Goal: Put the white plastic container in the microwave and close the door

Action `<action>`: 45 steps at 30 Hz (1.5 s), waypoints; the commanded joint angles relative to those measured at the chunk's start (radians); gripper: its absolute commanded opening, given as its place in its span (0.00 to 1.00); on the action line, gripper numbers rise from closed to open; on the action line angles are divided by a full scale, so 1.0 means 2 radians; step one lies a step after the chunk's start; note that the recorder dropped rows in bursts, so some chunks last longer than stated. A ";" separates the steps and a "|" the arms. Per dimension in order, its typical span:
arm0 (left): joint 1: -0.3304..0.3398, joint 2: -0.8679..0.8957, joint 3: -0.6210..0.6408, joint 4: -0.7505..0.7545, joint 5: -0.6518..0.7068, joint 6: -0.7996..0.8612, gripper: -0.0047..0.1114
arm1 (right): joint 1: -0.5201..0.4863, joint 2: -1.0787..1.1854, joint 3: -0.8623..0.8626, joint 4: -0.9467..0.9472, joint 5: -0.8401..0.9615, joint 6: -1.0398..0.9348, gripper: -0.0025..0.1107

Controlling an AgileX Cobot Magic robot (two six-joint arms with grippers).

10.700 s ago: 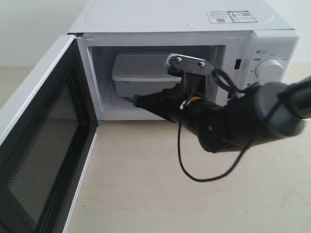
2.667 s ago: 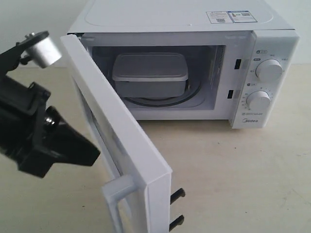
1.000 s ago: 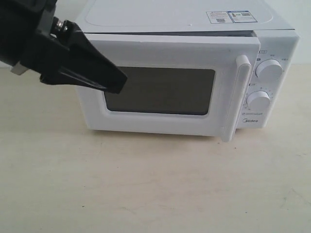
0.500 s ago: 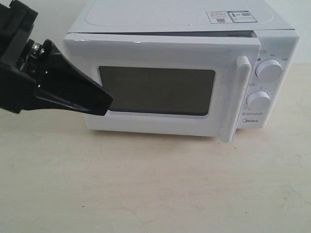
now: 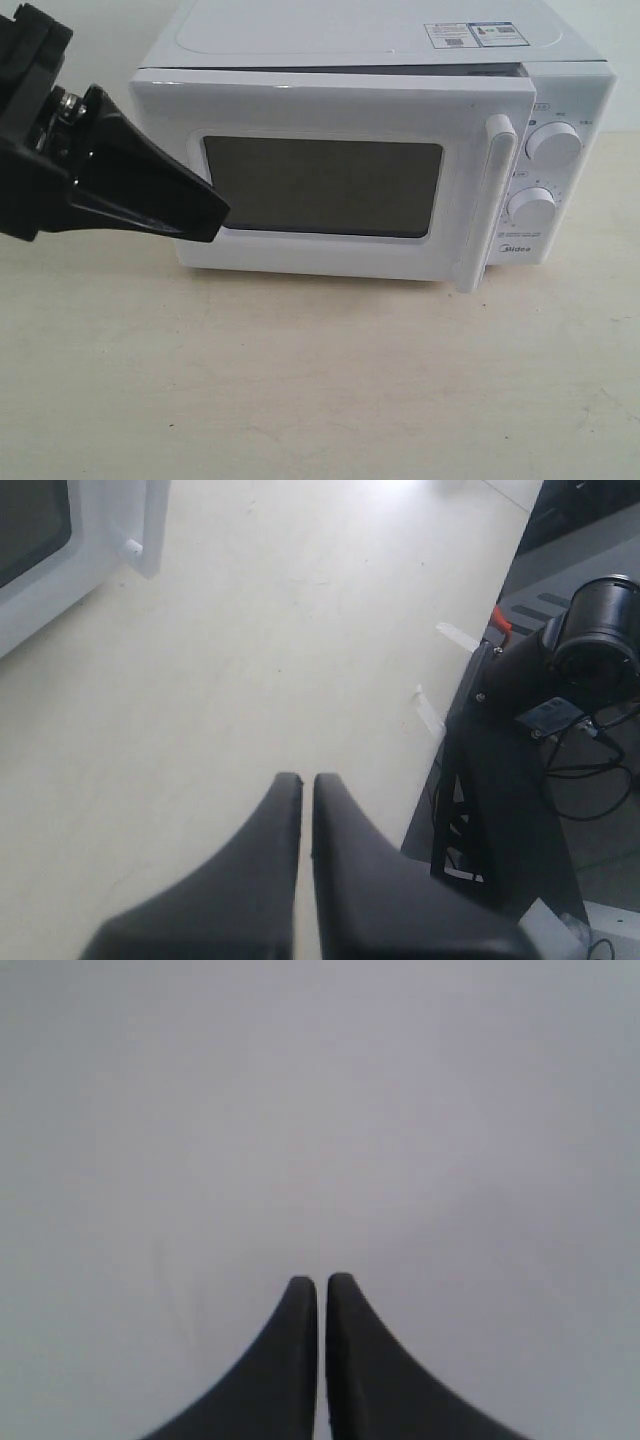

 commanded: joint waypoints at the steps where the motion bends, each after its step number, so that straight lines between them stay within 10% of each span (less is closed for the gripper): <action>1: -0.002 -0.004 0.002 -0.002 0.004 -0.003 0.08 | -0.003 0.088 -0.110 -0.038 0.250 -0.025 0.02; 7: -0.002 -0.004 0.002 -0.002 0.003 -0.002 0.08 | 0.007 0.207 -0.188 0.021 0.477 -0.146 0.02; 20: -0.002 -0.016 0.002 -0.004 -0.009 -0.027 0.08 | 0.077 0.380 -0.189 0.238 0.569 -0.294 0.02; 32: -0.002 -0.023 0.002 -0.001 -0.033 -0.051 0.08 | 0.222 0.518 -0.125 0.218 0.177 -0.341 0.02; 45: -0.002 -0.023 0.002 0.015 -0.033 -0.051 0.08 | 0.232 0.585 -0.116 0.228 0.077 -0.338 0.02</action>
